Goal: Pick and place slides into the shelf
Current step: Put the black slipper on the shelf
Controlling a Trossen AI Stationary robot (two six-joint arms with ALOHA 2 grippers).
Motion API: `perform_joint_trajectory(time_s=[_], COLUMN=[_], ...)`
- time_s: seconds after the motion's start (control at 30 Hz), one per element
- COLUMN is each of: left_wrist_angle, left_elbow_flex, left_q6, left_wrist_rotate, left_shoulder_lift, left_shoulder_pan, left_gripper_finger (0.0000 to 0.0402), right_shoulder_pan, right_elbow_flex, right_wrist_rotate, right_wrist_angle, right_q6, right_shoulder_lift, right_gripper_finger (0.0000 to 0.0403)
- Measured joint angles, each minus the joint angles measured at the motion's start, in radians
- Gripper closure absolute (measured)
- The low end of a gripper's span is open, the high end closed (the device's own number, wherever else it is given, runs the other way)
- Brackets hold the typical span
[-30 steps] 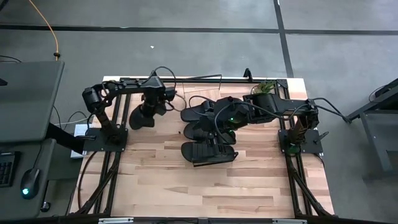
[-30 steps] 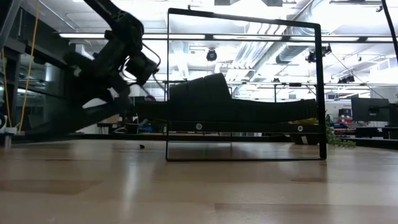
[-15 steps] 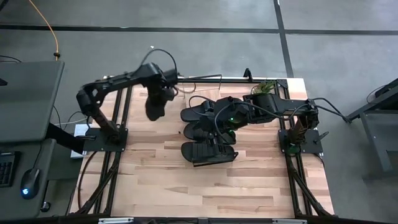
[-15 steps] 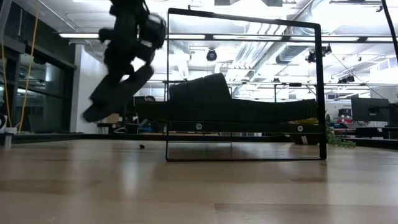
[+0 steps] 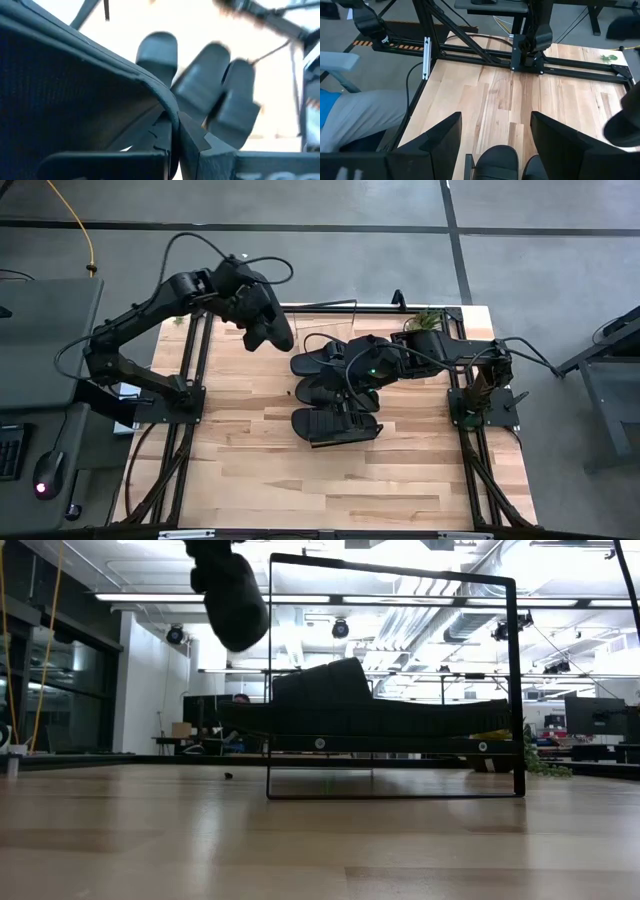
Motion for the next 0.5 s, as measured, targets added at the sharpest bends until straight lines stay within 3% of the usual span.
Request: perform_joint_trajectory(time_s=[0.1, 0.33, 0.5], left_wrist_angle=[0.072, 0.384, 0.467], left_elbow_flex=[-0.009, -0.123, -0.195], left_q6=[-0.064, -0.236, -0.297], left_wrist_rotate=[0.017, 0.164, 0.177], left_shoulder_lift=[-0.032, -0.071, -0.069], left_shoulder_pan=[0.000, 0.000, 0.001], left_gripper_finger=[0.0401, 0.0400, 0.0400], right_shoulder_pan=[0.000, 0.000, -0.002], right_elbow_flex=[0.000, 0.000, 0.000], right_wrist_rotate=[0.000, 0.003, 0.042], right_wrist_angle=[0.001, 0.014, 0.015], right_q6=[0.000, -0.005, -0.001], right_shoulder_lift=[0.000, 0.000, 0.000], right_gripper_finger=[0.0176, 0.0176, 0.0176])
